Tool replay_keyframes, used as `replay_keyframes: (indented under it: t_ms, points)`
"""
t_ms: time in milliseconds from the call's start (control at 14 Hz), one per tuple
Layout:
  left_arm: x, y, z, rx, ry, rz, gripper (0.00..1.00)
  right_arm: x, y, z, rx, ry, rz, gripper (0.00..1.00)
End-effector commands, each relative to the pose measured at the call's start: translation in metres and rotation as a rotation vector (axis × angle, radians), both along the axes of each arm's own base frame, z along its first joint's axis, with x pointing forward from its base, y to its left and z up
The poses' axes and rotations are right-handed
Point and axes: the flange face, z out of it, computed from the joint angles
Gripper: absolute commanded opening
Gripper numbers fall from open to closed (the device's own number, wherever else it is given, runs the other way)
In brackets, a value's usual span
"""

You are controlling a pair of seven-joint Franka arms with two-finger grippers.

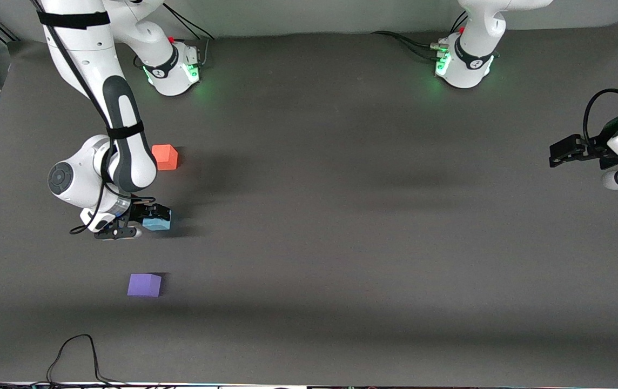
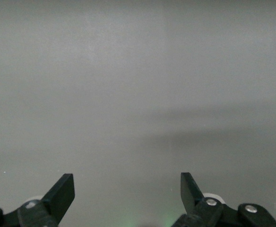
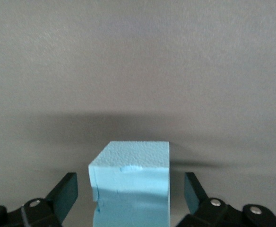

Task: Place blue block between orange and purple blocks
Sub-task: 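Lower the blue block onto the table and open the right gripper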

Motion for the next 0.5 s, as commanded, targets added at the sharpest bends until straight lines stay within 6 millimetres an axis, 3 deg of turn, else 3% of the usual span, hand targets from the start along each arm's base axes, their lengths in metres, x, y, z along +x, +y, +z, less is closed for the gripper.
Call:
replay_keyframes:
  t_ms: [0, 429]
  points:
    - [-0.001, -0.002, 0.002, -0.007, -0.008, -0.001, 1.0, 0.008, 0.004, 0.025, 0.041, -0.009, 0.032, 1.0]
    - [-0.001, -0.001, 0.002, -0.008, -0.008, 0.0, 1.0, 0.051, -0.009, 0.135, 0.058, 0.036, 0.123, 1.0]
